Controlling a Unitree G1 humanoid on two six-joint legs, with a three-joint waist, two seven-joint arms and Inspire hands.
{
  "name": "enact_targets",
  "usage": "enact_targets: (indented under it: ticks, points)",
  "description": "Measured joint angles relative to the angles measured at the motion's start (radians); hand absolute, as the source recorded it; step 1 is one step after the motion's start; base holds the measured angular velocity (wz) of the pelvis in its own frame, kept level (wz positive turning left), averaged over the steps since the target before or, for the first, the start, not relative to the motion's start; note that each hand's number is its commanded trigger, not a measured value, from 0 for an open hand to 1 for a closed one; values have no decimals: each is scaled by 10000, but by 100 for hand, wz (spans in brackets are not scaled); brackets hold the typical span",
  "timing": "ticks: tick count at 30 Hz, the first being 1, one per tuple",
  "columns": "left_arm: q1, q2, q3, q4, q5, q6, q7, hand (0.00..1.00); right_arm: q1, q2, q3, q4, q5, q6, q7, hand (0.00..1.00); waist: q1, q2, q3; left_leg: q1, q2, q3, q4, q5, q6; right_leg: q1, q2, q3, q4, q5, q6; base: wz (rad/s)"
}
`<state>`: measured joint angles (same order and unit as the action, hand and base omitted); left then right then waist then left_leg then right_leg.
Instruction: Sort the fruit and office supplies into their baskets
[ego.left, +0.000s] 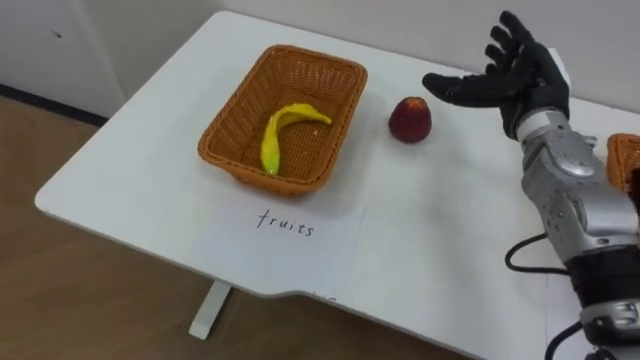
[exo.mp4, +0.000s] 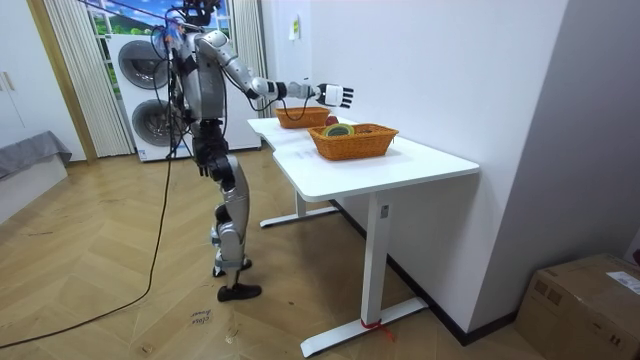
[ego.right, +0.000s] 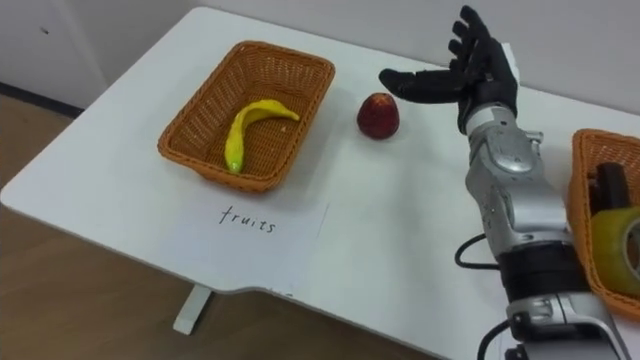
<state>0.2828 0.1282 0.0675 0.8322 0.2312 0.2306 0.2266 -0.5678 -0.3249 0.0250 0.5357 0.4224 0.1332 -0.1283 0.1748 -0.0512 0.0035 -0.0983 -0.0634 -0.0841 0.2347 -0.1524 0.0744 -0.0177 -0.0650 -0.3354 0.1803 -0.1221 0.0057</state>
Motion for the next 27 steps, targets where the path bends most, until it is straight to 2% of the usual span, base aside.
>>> enact_targets:
  ticks: [8, 18, 27]
  points:
    - [-40, 33, -526, 166, -4, -51, 24, 0, -186, -9, 145, 960, -8, -12, -5, 0, 39, -19, 24, -129, -4, 39, -27, 16, 26, -190, -53, -155, 86, -2, 2, 0]
    - [-115, 27, -842, 508, -15, -122, -4, 0, -219, -21, 349, 1209, 1, -12, 8, 0, 229, -99, 119, -202, -5, 46, -28, 14, 26, -257, -52, -161, 88, -2, 2, 0]
    - [-108, 50, -1080, 504, -24, -125, 11, 0, -221, -26, 748, 1208, 17, -12, 130, 0, 284, -114, 127, -207, -6, -3, -22, 15, 25, -250, -61, -225, 82, -2, 2, 0]
